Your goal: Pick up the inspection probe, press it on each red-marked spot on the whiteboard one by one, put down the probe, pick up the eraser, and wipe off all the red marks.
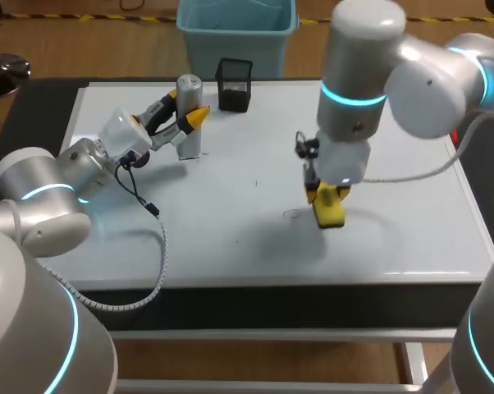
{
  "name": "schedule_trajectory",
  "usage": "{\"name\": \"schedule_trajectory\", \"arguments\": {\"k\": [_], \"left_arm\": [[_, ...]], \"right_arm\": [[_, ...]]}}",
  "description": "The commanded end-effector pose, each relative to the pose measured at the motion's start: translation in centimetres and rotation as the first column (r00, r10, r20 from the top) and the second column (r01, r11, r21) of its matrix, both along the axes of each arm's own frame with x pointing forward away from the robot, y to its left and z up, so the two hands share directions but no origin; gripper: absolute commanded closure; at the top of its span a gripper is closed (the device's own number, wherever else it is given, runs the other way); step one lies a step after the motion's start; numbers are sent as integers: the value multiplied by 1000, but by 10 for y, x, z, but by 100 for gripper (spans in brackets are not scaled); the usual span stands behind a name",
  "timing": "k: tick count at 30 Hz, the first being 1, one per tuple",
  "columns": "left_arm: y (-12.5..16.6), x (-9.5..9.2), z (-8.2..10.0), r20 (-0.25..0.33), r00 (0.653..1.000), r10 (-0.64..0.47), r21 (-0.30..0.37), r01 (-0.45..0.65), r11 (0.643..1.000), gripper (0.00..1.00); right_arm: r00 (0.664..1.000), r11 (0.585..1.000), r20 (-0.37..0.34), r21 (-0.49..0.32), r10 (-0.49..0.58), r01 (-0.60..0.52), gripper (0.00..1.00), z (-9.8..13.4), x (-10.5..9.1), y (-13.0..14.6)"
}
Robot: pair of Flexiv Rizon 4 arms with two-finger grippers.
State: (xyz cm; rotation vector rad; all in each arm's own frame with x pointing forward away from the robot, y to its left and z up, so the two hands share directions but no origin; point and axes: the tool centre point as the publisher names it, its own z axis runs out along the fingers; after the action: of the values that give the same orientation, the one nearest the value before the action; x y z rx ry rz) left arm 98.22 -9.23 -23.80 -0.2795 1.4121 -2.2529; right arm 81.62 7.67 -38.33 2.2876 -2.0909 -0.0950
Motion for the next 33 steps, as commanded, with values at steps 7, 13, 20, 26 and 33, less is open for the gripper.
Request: {"name": "schedule_trajectory", "arguments": {"k": [7, 13, 20, 26, 33], "left_arm": [[0, 0, 1, 1, 1000, 0, 0, 0, 1000, 100], [0, 0, 1, 1, 1000, 0, 0, 0, 1000, 100], [0, 0, 1, 1, 1000, 0, 0, 0, 1000, 100], [0, 0, 1, 1, 1000, 0, 0, 0, 1000, 100], [0, 0, 1, 1, 1000, 0, 0, 0, 1000, 100]], "right_arm": [[996, 998, 59, 12, 60, -61, 100, -17, -13, 32], [995, 996, 44, 18, 88, -89, 100, -24, -7, 47], [995, 995, 29, 22, 99, -100, 100, -31, 0, 62], [994, 994, 17, 20, 110, -110, 100, -39, 4, 68], [994, 994, -7, 0, 109, -109, 100, -52, 13, 62]]}}
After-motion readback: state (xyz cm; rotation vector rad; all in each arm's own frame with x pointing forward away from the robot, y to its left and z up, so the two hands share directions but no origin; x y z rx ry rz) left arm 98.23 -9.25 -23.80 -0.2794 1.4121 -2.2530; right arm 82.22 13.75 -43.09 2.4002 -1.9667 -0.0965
